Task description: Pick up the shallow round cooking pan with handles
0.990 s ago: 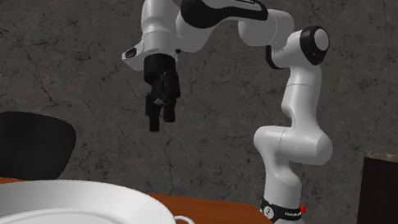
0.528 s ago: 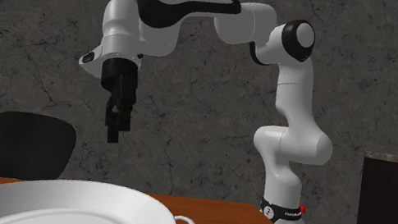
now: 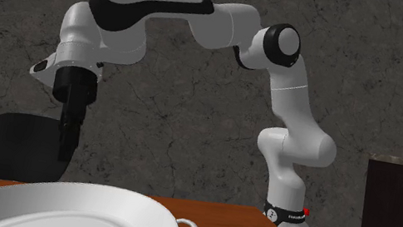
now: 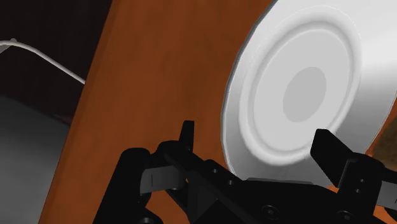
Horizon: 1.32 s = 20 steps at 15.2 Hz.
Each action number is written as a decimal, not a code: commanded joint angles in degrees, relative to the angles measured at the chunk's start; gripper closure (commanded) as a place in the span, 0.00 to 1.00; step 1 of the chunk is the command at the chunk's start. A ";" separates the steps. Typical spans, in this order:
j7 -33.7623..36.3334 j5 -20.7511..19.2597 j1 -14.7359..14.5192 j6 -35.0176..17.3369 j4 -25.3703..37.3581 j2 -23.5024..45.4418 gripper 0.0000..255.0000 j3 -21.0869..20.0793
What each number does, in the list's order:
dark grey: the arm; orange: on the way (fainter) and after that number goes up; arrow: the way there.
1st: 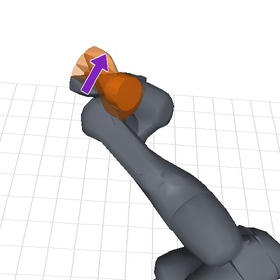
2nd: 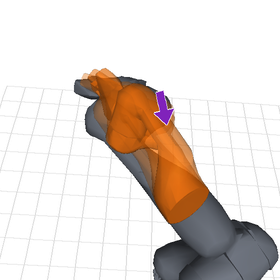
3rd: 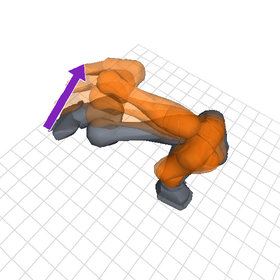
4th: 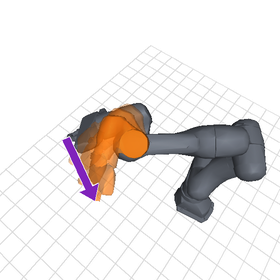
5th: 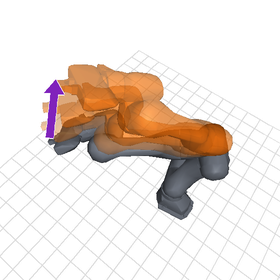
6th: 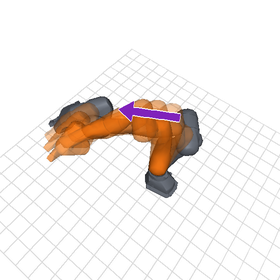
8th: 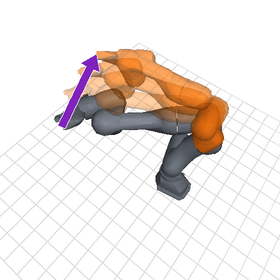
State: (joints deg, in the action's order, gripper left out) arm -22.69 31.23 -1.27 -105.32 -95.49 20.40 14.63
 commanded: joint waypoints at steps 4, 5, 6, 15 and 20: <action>-1.49 1.00 0.16 -2.27 -0.75 1.89 0.00 -0.31; -1.80 1.18 0.16 -2.82 -1.09 2.18 0.00 -0.37; -2.28 1.45 0.17 -3.67 -1.59 2.66 0.00 -0.46; -2.28 1.47 0.15 -3.73 -1.61 2.69 1.00 -0.48; -1.67 1.10 0.16 -2.58 -0.95 2.06 1.00 -0.34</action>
State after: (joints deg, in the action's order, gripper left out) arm -24.60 32.46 -1.11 -108.26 -96.64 22.71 14.23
